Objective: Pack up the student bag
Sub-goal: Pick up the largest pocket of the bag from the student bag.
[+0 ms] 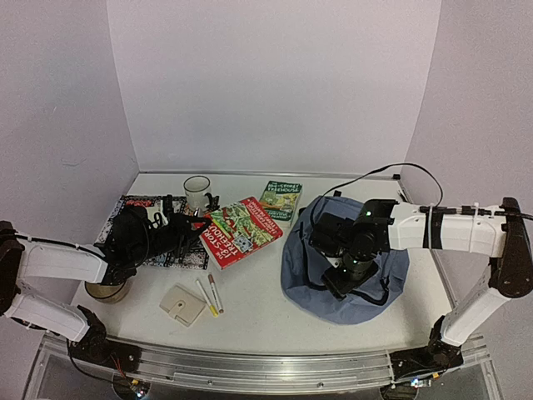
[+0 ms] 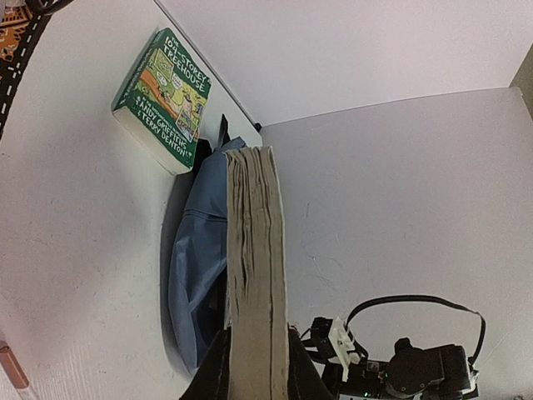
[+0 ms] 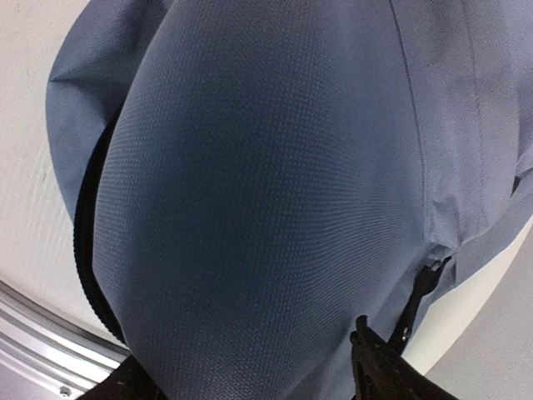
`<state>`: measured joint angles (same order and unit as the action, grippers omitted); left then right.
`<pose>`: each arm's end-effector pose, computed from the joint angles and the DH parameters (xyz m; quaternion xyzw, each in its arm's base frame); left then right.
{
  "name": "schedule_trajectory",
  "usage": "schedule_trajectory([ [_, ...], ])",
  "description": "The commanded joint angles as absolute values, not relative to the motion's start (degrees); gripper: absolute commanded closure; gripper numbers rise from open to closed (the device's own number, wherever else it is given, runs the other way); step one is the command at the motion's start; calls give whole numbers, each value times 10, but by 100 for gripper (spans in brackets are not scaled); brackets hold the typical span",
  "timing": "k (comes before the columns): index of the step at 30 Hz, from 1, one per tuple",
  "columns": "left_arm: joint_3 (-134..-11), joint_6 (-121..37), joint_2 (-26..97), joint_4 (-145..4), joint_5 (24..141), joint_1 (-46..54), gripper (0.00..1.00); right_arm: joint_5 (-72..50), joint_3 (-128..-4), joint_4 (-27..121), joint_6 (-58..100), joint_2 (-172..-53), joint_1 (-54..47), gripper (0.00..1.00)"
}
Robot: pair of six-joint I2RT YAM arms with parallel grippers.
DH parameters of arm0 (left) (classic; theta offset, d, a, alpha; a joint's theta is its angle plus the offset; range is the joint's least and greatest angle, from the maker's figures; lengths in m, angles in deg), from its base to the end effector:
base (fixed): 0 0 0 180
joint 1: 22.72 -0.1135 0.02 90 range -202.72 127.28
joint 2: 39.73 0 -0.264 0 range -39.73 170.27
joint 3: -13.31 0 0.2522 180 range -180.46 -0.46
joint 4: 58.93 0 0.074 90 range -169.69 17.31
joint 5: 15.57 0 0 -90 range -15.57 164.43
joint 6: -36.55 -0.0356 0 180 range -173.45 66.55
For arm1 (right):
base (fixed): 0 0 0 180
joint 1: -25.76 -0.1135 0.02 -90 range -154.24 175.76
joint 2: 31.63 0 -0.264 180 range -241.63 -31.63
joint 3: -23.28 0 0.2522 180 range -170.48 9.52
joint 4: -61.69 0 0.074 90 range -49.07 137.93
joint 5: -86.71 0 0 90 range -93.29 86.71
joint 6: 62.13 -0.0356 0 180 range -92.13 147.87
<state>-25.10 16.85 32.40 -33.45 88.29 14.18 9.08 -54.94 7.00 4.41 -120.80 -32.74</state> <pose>0.1998 -0.1606 0.2092 -0.1400 0.7416 -0.5771 0.3121 0.1678 0.2592 0.2305 -0.2709 0.9336 0.0581 0.2274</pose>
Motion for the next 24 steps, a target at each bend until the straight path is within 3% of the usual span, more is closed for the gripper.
schedule_trajectory([
  [1, -267, 158, 294, -291, 914, 139, 100, 179, -599, 19, 22, -1215, -329, 36],
  [10, -266, 165, 303, -293, 958, 140, 100, 213, -655, 36, 19, -1222, -329, 59],
  [18, -255, 175, 289, -294, 978, 154, 100, 246, -652, 39, 6, -1233, -329, 99],
  [24, -247, 185, 292, -296, 968, 199, 100, 305, -737, 58, 14, -1199, -329, 100],
])
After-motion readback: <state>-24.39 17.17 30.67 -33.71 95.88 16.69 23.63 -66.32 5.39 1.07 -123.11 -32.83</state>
